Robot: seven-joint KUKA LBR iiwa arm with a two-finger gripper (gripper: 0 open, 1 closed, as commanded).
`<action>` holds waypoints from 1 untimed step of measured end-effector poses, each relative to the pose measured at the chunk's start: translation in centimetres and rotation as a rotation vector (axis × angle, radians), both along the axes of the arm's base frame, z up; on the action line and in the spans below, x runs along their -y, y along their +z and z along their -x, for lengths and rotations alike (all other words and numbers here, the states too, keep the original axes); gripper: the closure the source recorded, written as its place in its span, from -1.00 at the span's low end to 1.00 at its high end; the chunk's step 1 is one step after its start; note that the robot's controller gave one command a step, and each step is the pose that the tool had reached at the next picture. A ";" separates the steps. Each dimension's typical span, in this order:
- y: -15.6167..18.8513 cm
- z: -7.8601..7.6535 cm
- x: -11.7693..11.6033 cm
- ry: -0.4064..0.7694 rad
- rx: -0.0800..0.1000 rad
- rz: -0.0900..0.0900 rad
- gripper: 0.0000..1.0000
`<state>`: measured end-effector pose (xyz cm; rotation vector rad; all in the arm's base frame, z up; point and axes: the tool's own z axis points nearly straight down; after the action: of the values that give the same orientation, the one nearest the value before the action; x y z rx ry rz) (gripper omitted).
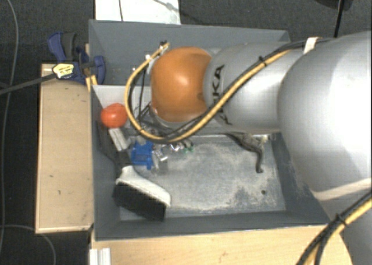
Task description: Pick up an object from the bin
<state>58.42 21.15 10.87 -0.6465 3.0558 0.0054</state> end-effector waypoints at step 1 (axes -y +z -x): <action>-0.7 -0.4 -1.2 0.138 0.008 0.001 -1.00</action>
Offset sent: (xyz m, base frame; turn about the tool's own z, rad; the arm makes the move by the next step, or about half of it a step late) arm -0.0087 0.0157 -0.0387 -0.3178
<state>58.83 22.35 10.17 -0.8532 2.9964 0.0037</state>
